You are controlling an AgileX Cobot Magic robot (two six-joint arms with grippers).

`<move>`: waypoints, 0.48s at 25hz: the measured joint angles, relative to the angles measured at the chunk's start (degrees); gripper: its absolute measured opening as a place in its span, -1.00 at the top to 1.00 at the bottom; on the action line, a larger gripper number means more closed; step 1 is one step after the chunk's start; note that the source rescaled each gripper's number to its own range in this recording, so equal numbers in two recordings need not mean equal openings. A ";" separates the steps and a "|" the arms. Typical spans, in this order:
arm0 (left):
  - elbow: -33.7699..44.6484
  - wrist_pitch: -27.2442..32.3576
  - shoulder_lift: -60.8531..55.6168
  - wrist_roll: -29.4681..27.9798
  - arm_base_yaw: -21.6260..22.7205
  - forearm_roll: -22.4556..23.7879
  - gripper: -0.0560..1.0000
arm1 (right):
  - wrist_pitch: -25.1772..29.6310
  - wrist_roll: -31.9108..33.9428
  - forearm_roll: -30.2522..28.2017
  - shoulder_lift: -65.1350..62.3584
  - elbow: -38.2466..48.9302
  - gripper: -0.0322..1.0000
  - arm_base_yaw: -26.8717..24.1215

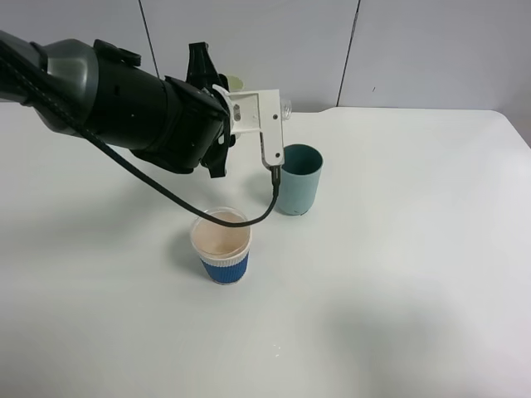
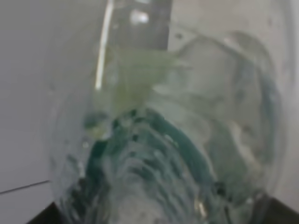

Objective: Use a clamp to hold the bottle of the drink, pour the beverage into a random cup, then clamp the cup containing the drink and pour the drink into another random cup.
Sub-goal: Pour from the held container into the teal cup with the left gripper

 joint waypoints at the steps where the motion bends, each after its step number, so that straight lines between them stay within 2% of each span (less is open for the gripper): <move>1: 0.00 -0.09 0.00 0.06 0.00 0.13 0.83 | 0.00 0.00 0.00 0.00 0.00 -1.00 0.00; 12: 0.00 -1.72 0.00 4.31 0.00 3.08 0.83 | 0.00 0.00 0.00 0.00 0.00 -1.00 0.00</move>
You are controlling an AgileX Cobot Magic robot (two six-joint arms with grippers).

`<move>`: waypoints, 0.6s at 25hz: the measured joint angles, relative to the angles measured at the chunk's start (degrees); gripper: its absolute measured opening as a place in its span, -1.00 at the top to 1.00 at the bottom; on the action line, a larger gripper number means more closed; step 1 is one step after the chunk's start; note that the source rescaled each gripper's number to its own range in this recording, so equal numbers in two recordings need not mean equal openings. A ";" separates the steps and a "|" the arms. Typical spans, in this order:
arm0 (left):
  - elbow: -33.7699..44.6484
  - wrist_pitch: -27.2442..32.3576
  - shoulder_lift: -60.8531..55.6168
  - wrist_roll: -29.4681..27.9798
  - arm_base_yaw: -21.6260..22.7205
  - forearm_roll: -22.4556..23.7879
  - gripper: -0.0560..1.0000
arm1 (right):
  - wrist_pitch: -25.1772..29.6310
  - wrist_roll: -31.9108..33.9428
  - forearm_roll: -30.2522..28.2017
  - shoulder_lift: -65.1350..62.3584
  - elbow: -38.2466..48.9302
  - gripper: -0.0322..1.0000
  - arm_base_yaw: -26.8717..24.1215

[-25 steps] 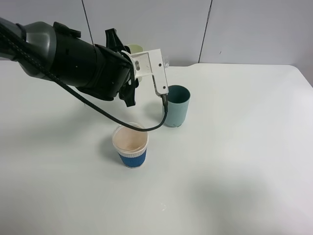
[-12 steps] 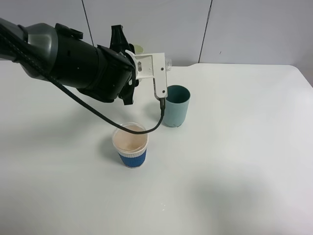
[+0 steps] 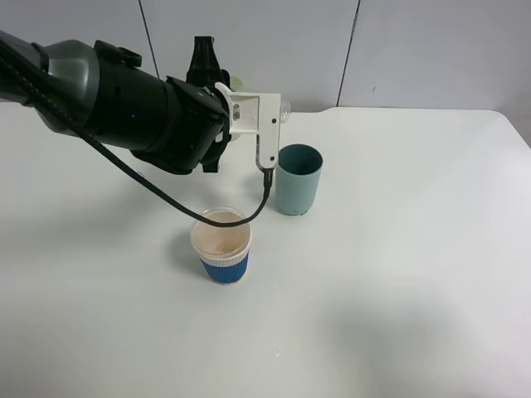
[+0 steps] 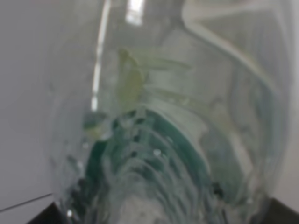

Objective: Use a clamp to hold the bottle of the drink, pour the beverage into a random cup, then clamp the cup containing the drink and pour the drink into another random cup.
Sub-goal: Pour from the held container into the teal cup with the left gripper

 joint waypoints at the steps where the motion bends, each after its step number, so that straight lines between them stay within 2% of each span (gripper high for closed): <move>1: 0.00 0.00 0.00 0.15 0.00 0.12 0.83 | 0.00 0.00 0.00 0.00 0.00 -1.00 0.00; 15: -1.96 -0.87 0.00 0.65 -0.06 2.52 0.83 | 0.00 0.00 0.00 0.00 0.00 -1.00 0.00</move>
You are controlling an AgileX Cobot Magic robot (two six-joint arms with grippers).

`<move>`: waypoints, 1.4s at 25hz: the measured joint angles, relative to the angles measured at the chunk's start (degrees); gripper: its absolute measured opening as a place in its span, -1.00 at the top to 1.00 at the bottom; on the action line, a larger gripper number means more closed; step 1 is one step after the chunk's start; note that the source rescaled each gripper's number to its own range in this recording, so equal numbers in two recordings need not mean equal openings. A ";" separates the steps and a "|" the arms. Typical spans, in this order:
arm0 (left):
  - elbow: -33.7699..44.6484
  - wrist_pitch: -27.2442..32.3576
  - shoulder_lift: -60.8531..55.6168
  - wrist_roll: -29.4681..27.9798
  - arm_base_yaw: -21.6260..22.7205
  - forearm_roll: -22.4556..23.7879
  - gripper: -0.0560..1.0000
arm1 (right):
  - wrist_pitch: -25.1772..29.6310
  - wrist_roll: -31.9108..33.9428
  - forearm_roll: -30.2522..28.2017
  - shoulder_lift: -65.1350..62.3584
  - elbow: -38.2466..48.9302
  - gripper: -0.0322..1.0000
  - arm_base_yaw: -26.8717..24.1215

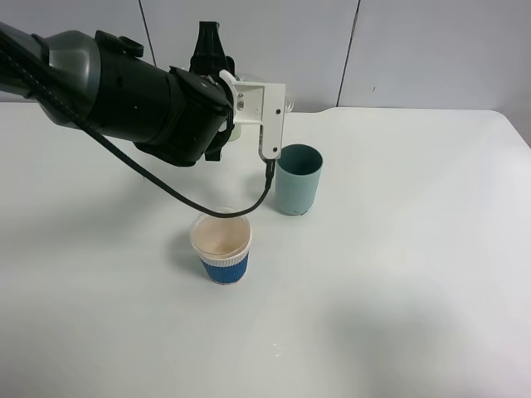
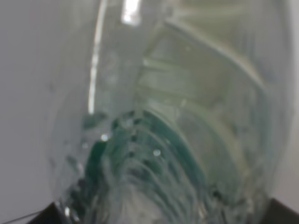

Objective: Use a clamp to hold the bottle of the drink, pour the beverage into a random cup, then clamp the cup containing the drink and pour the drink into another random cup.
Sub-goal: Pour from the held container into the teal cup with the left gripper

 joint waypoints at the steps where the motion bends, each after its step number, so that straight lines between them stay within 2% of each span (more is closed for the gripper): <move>1: 0.00 -0.06 0.00 0.00 0.00 0.18 0.83 | 0.00 0.00 0.00 0.00 0.00 -1.00 0.00; 35: 0.00 -0.01 0.00 3.94 0.00 5.26 0.83 | 0.00 0.00 0.00 0.00 0.00 -1.00 0.00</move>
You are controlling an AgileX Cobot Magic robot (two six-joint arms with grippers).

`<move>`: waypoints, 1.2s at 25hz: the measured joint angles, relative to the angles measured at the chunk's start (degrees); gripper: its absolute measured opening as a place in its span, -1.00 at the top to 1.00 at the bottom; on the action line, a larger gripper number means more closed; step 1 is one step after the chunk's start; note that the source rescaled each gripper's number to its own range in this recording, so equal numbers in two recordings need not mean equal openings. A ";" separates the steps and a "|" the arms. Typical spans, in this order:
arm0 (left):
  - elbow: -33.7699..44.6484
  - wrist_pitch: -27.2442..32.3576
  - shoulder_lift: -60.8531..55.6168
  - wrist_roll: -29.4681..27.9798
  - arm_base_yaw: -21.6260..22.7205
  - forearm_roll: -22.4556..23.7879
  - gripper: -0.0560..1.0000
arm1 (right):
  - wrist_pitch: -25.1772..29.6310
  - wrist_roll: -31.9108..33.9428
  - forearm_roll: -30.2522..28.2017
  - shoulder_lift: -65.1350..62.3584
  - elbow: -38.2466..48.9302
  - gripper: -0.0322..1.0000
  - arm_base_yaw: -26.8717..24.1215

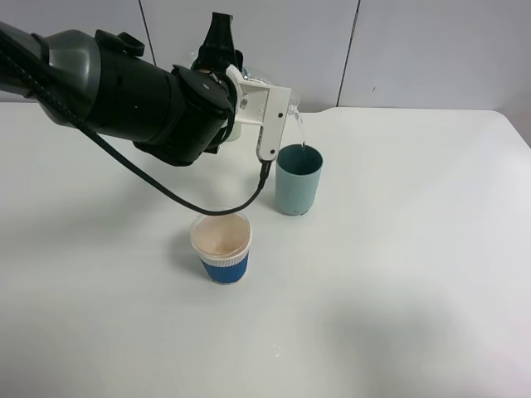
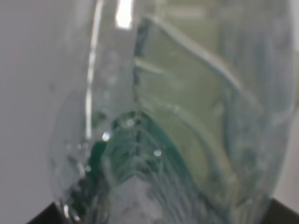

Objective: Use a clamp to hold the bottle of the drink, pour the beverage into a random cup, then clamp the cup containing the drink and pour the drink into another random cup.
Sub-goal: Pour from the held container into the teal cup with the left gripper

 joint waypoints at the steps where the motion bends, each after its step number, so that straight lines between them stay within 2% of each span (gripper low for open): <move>1: 0.00 0.00 0.00 0.59 0.00 0.06 0.83 | 0.00 0.00 0.00 0.00 0.00 -1.00 0.00; 30: 0.00 -1.87 0.00 1.61 0.00 1.82 0.83 | 0.00 0.00 0.00 0.00 0.00 -1.00 0.00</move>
